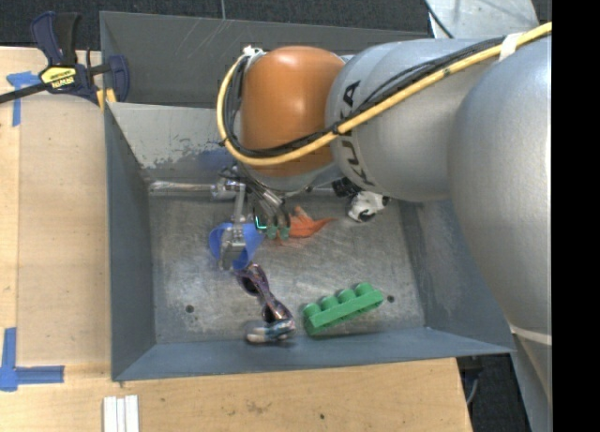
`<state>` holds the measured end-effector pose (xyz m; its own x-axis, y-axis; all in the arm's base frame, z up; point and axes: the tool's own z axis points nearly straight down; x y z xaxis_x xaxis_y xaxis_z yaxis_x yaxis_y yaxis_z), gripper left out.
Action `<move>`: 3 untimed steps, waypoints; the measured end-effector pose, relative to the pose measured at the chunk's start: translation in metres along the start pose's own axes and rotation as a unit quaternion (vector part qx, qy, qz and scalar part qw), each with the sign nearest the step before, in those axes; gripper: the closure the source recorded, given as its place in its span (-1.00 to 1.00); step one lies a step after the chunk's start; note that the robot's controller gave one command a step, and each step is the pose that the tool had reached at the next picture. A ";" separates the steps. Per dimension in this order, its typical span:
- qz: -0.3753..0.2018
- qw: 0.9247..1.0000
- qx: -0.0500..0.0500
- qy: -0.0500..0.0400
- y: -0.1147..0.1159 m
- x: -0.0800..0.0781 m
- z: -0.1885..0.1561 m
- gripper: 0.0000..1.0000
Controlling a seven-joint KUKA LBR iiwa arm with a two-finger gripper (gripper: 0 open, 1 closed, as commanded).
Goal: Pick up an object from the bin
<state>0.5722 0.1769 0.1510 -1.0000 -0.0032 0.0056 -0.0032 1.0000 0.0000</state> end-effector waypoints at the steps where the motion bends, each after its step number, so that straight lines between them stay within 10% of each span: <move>1: 0.001 1.000 -0.001 -0.004 -0.001 -0.002 -0.005 -1.00; 3: 0.012 1.000 -0.002 -0.008 -0.026 -0.005 0.085 -1.00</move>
Offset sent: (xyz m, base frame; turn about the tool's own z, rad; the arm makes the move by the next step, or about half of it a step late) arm -0.0036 -0.0289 -0.0810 0.0376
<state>0.5766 0.1508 0.0664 -0.9997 0.0216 -0.0094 0.0216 0.9998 0.0045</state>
